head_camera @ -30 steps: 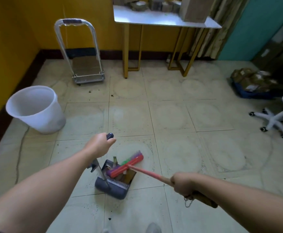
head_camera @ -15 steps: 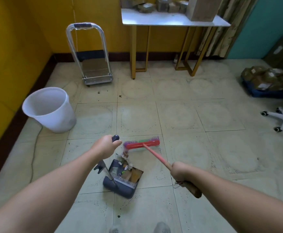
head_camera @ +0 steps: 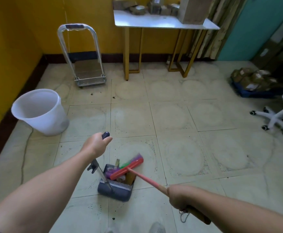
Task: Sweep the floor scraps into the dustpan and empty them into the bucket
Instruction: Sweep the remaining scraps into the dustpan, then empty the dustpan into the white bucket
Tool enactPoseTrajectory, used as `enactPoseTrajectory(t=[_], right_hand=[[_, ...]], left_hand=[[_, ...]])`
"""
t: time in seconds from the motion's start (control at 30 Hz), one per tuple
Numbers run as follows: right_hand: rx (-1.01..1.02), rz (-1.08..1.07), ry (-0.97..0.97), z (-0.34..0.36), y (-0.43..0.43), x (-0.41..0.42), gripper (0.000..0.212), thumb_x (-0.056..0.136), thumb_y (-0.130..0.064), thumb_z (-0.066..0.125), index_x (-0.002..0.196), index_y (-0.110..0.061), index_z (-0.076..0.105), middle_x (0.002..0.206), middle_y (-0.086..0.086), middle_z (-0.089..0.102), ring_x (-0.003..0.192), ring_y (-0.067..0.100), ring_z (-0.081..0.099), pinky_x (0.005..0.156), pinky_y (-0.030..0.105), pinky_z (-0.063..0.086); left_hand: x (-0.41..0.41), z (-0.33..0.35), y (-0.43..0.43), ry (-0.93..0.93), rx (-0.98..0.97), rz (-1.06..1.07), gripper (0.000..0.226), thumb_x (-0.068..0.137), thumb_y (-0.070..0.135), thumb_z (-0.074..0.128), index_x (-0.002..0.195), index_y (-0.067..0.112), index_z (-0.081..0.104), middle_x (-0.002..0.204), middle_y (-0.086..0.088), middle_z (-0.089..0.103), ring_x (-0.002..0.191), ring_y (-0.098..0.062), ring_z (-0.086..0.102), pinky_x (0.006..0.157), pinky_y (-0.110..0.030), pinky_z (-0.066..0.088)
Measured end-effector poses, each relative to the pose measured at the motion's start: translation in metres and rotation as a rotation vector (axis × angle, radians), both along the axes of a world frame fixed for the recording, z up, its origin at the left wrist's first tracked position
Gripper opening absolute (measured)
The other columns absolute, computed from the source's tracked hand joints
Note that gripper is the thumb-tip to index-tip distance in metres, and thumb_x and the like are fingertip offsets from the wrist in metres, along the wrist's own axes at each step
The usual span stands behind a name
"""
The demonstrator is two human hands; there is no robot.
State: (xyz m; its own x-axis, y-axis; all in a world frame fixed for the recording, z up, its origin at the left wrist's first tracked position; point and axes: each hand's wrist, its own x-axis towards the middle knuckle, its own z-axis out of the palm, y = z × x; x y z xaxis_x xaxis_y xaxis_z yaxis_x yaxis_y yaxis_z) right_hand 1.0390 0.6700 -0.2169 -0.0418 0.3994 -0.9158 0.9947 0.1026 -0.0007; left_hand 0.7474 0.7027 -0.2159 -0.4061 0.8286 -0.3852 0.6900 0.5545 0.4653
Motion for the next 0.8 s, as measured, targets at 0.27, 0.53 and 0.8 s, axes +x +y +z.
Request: enactPoseTrajectory(t=[0.27,0.53,0.8], right_hand=[[0.055,0.015,0.016,0.008,0.020,0.000,0.038,0.092,-0.002,0.038,0.129,-0.003,0.046,0.085,0.010,0.058,0.057,0.016,0.052,0.064,0.030,0.051],[0.143,0.159,0.073,0.047,0.061,-0.016,0.037,0.095,-0.003,0.035,0.132,-0.004,0.043,0.096,0.012,0.055,0.054,0.014,0.050,0.048,0.022,0.046],[0.231,0.309,0.124,0.090,0.093,-0.075,0.041,0.096,0.000,0.031,0.136,-0.004,0.039,0.096,0.017,0.055,0.053,0.017,0.048,0.047,0.025,0.044]], left_hand=[[-0.013,0.010,-0.017,0.036,0.079,0.133,0.037,0.097,0.042,0.046,0.080,0.009,0.051,0.069,-0.006,0.052,0.061,-0.020,0.047,0.053,-0.031,0.032],[-0.032,0.049,-0.025,0.049,0.232,0.328,0.038,0.096,0.044,0.046,0.085,0.007,0.053,0.075,-0.010,0.056,0.069,-0.026,0.053,0.064,-0.036,0.041],[-0.069,0.101,-0.021,0.070,0.424,0.476,0.039,0.097,0.043,0.044,0.092,0.005,0.055,0.080,-0.010,0.055,0.078,-0.030,0.052,0.074,-0.038,0.046]])
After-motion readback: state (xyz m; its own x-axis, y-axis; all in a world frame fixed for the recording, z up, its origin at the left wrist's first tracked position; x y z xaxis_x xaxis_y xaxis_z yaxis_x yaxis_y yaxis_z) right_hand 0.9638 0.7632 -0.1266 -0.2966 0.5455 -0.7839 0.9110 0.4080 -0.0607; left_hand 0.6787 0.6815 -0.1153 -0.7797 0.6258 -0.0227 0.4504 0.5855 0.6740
